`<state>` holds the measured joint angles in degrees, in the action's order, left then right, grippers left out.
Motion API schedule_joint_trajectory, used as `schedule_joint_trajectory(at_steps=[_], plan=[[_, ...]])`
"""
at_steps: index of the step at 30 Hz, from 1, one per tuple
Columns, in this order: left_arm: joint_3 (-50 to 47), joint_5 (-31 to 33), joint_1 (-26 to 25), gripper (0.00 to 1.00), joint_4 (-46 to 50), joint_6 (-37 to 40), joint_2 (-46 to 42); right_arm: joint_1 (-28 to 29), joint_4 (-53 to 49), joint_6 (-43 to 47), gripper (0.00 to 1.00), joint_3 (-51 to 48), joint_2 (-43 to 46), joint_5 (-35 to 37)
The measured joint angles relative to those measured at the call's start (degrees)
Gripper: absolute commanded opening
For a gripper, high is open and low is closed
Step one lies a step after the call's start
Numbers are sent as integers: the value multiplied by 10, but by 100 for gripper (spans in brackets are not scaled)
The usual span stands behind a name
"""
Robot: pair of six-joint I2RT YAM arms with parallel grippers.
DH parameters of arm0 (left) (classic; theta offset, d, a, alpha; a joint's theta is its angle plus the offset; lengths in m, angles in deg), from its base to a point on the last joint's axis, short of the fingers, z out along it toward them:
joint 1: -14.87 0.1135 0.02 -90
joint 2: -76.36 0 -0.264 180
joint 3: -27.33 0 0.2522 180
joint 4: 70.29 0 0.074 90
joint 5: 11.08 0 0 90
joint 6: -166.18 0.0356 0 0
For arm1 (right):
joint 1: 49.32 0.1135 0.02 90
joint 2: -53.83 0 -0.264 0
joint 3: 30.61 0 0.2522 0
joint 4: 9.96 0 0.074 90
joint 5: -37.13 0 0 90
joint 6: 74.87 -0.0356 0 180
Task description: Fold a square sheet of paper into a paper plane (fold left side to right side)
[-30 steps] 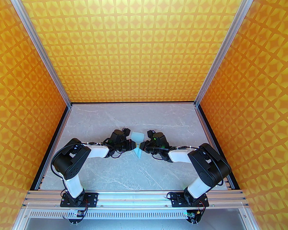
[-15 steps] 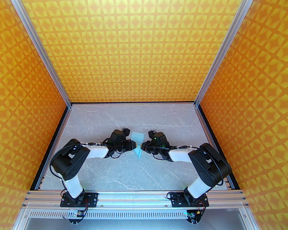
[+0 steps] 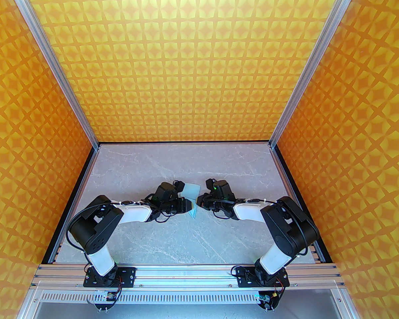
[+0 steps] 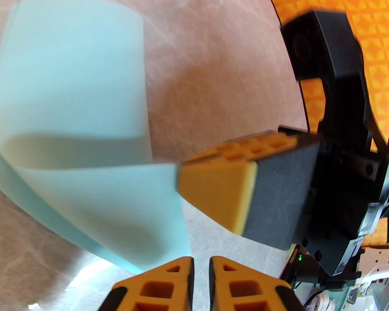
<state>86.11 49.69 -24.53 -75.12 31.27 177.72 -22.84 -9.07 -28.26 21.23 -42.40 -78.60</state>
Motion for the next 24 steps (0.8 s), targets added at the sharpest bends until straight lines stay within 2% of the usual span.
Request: schedule_joint_trajectory(at_steps=[24], plan=[[10,-6,-9,16,5,3,33,-4,-21,22,0,25,-33,-2]])
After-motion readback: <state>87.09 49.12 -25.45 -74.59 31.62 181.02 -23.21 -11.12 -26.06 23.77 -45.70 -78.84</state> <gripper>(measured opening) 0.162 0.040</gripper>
